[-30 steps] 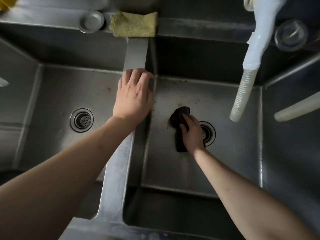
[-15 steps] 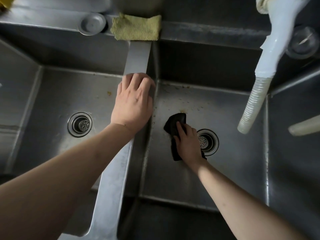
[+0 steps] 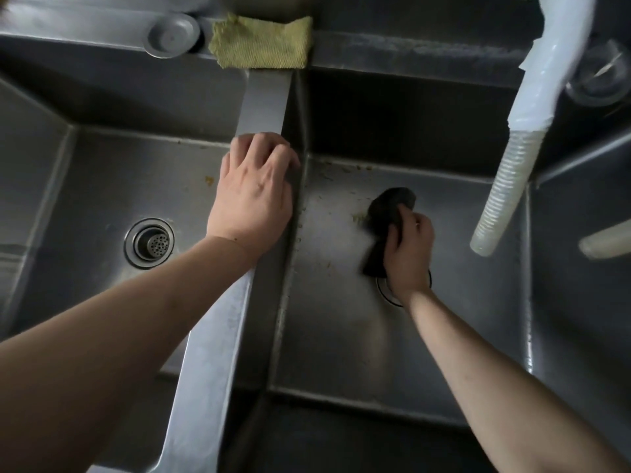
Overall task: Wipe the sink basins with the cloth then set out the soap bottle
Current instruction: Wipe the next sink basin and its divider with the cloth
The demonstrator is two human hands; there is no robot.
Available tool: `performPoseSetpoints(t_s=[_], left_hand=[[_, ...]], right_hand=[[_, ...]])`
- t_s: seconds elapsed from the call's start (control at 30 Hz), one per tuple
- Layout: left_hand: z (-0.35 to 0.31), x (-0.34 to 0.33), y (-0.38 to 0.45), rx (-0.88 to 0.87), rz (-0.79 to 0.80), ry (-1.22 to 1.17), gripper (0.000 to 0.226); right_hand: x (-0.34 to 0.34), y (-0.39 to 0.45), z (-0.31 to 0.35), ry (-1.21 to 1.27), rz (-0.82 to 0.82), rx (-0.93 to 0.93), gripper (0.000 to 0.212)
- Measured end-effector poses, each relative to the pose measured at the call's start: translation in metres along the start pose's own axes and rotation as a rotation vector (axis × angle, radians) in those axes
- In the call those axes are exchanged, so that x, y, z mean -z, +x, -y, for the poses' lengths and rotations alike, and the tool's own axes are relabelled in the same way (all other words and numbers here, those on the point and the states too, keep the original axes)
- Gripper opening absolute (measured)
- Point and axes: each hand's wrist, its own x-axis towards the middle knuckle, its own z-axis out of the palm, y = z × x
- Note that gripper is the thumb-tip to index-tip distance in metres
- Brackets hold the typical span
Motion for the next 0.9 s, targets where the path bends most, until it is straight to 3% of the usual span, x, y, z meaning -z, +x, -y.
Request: performPoseSetpoints(t_s=[0.2,0.33,0.53,0.67,0.77,0.9], left_hand=[[0.002,-0.001,0.001,-0.01,0.003,0.013,0.028],[0.001,-0.002,0.001,-0.003,0.0,0.022,0.027],[0.0,0.0,0.0,0.0,-0.002,0.01,0.028],[0.0,-0.001,0.0,-0.001,0.005,0.0,0.026],[0.002,-0.001,0.0,0.0,-0.003,0.0,0.025],[0.001,-0.001,0.001,0.007,0.005,0.003,0.026]], right_hand=[[-0.015,0.044,-0.025,-0.18,-0.055,-0.189,0.053],[-0.042,0.047,-0.028,-0.249,-0.025,-0.041,0.047],[-0.077,0.009,0.018,-0.222,0.209,0.337,0.047],[-0.077,0.004,0.01,-0.2,0.256,0.493,0.049],[-0.071,0.015,0.008,-0.14,0.232,0.405,0.048],[-0.065,0.041,0.002,-0.016,-0.02,0.026,0.046]])
